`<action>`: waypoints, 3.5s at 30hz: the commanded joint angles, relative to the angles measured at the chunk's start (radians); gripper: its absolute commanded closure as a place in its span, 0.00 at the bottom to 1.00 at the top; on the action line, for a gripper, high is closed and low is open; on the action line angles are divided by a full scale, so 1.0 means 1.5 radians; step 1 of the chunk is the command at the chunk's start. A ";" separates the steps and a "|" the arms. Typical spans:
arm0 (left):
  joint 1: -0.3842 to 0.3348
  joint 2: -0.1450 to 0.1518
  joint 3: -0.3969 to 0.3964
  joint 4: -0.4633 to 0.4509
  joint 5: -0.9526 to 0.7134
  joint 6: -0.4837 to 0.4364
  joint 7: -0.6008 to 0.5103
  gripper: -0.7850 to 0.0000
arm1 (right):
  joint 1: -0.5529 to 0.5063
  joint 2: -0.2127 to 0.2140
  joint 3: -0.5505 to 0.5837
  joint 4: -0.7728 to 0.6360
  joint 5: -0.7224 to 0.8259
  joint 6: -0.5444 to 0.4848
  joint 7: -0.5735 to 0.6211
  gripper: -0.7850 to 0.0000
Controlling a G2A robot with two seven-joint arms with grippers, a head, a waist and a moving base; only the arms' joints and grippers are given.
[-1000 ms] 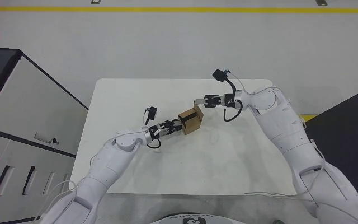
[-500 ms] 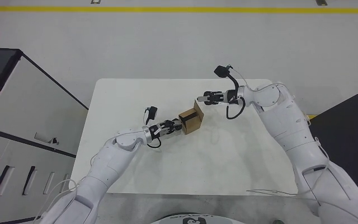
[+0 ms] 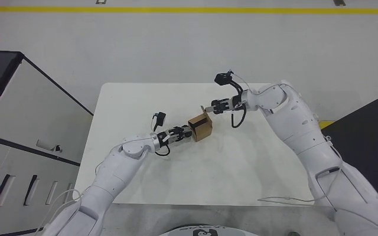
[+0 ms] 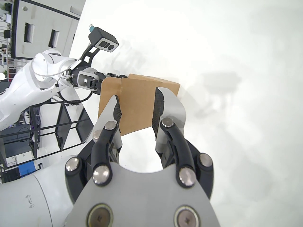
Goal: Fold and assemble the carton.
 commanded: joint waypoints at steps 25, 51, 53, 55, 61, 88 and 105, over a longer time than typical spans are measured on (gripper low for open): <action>-0.004 -0.005 -0.002 0.011 0.004 -0.005 -0.005 1.00 | 0.023 -0.015 -0.021 0.042 0.038 -0.002 0.021 0.51; -0.003 -0.008 -0.004 0.003 0.011 -0.005 -0.004 1.00 | 0.027 -0.019 -0.022 0.128 0.078 0.065 0.049 0.37; -0.003 -0.008 -0.004 0.003 0.011 -0.004 -0.004 1.00 | 0.027 -0.020 -0.023 0.133 0.078 0.063 0.046 0.34; -0.003 -0.009 -0.003 0.003 0.012 -0.003 -0.006 1.00 | 0.026 -0.021 -0.024 0.138 0.080 0.061 0.045 0.30; 0.000 -0.008 -0.006 0.003 0.015 -0.004 -0.005 1.00 | 0.028 -0.028 -0.035 0.160 0.091 0.054 0.045 0.21; 0.010 -0.007 -0.014 -0.011 0.023 0.003 -0.008 1.00 | 0.000 0.003 0.035 0.087 0.108 -0.013 0.050 0.25; 0.011 -0.008 -0.013 -0.012 0.025 0.005 -0.012 1.00 | 0.051 -0.011 -0.029 0.046 0.005 0.013 0.059 0.47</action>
